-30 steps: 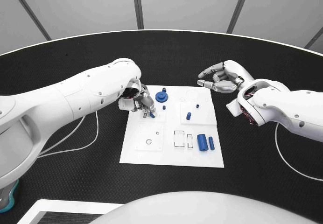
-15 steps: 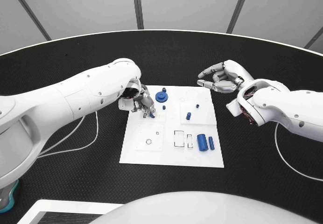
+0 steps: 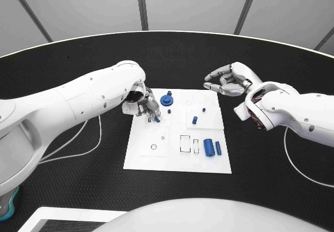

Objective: Assemble the parts on the task board

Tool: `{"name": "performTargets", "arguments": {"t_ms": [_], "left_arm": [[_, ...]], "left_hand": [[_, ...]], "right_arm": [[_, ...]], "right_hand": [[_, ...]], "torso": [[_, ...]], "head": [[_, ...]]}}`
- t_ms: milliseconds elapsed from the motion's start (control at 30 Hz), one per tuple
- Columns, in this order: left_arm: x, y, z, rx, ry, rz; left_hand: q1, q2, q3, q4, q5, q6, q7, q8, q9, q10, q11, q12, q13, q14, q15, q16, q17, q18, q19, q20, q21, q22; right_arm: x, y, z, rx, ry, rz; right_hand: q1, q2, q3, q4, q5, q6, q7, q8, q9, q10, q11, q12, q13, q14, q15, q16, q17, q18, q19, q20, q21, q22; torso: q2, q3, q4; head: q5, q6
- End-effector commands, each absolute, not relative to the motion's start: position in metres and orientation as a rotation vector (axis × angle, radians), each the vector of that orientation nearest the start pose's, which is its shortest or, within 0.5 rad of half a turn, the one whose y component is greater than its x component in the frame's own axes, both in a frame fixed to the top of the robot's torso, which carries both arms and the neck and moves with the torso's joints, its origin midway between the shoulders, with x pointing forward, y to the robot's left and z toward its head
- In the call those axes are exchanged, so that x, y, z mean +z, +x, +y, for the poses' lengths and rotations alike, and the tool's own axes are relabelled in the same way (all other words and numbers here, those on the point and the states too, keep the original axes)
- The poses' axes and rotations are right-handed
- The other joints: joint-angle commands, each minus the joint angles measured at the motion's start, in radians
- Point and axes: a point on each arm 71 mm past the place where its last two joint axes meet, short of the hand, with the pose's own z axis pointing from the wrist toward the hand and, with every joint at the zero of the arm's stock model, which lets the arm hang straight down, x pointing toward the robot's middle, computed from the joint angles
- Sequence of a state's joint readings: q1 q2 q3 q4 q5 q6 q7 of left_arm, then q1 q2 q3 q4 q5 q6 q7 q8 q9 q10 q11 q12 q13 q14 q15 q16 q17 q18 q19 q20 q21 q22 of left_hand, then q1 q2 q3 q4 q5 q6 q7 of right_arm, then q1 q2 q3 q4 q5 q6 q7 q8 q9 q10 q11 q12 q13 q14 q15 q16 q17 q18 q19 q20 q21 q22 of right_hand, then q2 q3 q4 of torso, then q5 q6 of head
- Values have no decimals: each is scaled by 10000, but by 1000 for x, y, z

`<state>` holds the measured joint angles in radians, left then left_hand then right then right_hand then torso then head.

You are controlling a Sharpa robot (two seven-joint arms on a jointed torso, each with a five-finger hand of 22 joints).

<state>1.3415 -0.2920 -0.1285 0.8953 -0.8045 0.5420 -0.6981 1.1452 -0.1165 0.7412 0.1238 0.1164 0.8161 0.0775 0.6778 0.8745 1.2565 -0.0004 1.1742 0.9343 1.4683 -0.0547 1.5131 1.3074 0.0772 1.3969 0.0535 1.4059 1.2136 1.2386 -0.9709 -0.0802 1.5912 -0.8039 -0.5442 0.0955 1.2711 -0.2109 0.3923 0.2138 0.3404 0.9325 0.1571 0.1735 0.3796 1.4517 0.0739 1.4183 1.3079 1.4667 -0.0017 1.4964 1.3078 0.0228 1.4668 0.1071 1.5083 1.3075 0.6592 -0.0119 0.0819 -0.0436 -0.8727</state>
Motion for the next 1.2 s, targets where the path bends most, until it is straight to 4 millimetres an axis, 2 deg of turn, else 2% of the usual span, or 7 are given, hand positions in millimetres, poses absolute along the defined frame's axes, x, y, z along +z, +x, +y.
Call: {"name": "performTargets", "arguments": {"t_ms": [33,467,1200], "left_arm": [[-220,557,113,-1444,-1441,26977],[-220,557,114,-1424,-1451,26984],[-221,558,116,-1301,-1439,27083]], "left_hand": [[-125,-16,1139,-1226,2,63,-29,29,-24,84,-8,44,25,716,-65,52,1483,-22,27,-35,-7,1],[-482,-162,586,-881,-63,208,-172,18,-184,122,-120,62,4,717,-163,53,1487,-28,50,-127,-20,16],[-655,-302,227,-673,-93,343,-223,10,-302,135,-161,118,57,718,-203,53,1488,-27,55,-171,-35,7]], "right_arm": [[-165,477,-255,9290,4733,15150],[-165,477,-255,9288,4733,15144],[-165,478,-255,9289,4728,15140]], "right_hand": [[-34,21,-12,52,69,-74,-22,55,21,7,-49,-37,1366,707,-48,-73,1306,67,361,-83,-73,1223],[-34,21,-12,52,69,-74,-22,55,21,7,-49,-37,1366,707,-48,-73,1306,67,361,-83,-73,1223],[-37,16,-18,55,70,-79,-22,57,21,-5,-49,-51,1354,701,-48,-87,1285,73,349,-83,-87,1197]], "torso": [[3,-4,5],[3,3,-4],[5,-5,6]], "head": [[-5,1],[0,1],[18,1]]}}
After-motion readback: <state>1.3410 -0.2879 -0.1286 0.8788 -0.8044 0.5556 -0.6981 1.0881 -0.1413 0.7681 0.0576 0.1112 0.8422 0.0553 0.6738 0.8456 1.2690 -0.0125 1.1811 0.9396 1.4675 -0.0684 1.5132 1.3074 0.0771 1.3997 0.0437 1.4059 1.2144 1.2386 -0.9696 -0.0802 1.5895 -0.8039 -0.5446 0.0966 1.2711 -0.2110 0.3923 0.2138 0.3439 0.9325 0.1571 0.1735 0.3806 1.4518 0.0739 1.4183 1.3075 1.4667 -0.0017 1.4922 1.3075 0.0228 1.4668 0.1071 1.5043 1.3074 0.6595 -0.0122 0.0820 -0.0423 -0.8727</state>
